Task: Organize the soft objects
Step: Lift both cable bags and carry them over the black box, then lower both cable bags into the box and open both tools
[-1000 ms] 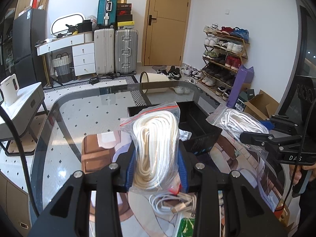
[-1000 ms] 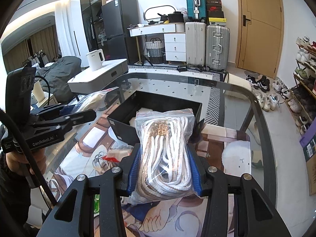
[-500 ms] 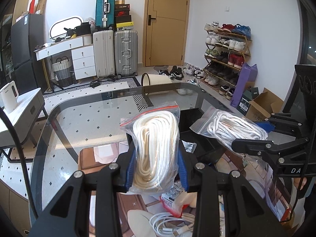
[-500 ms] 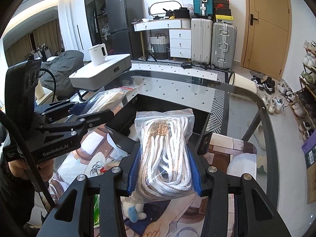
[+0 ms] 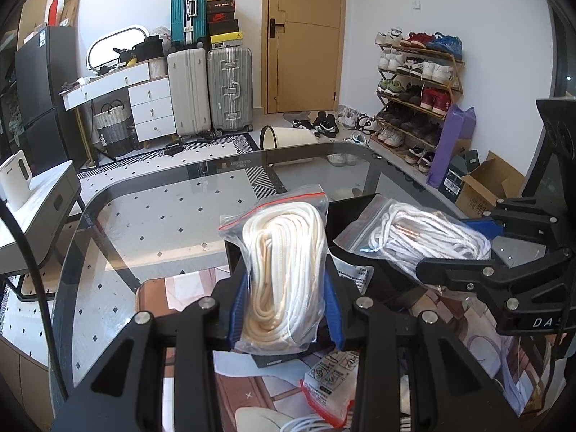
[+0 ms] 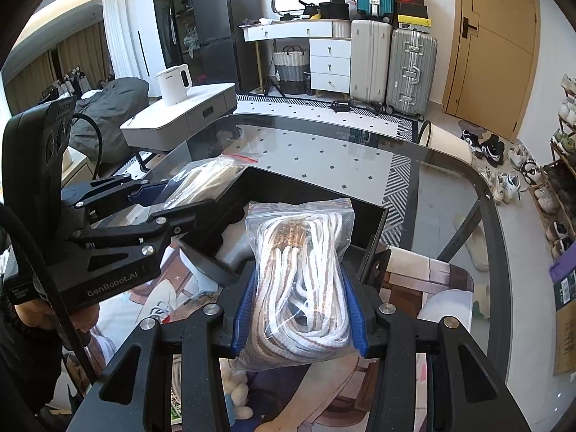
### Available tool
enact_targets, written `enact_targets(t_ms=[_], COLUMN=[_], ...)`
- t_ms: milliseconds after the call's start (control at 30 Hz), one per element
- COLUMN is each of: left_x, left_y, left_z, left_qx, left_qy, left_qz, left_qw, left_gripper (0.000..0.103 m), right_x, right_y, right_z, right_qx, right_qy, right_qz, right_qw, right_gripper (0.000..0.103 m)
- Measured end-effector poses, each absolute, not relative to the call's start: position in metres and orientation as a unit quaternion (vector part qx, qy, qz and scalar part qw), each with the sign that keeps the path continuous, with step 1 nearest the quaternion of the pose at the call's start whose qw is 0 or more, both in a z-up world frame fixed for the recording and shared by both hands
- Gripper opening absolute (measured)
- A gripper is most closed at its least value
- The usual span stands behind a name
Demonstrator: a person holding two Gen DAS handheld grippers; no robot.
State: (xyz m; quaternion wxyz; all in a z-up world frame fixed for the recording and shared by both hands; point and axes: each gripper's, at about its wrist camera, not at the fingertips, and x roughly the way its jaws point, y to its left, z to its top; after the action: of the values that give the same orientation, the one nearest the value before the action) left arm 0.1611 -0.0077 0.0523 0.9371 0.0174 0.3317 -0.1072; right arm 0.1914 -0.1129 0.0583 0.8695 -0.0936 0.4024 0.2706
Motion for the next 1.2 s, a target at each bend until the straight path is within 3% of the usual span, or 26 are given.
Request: enact_targets(t_ms=[1100,1200], left_x=[0.196,0.196], left_y=[-0.024,-0.024], left_z=[0.025,0.023], left_qx=[0.037,0.035], left_qy=[0.371,0.376], left_qz=[-0.119,-0.115], left_qw=[0.92,0.919], left_gripper=[0.035,0.037], right_x=[0.242,0.243], right_y=[-0.084,-0.083], right_z=[0.029,0.03], right_qx=[-0.159,-0.163], right_qy=[0.434,0.429], right_qz=[0.279,0.281], right_qw=[0.841,0.843], right_gripper=[0.045,0.05])
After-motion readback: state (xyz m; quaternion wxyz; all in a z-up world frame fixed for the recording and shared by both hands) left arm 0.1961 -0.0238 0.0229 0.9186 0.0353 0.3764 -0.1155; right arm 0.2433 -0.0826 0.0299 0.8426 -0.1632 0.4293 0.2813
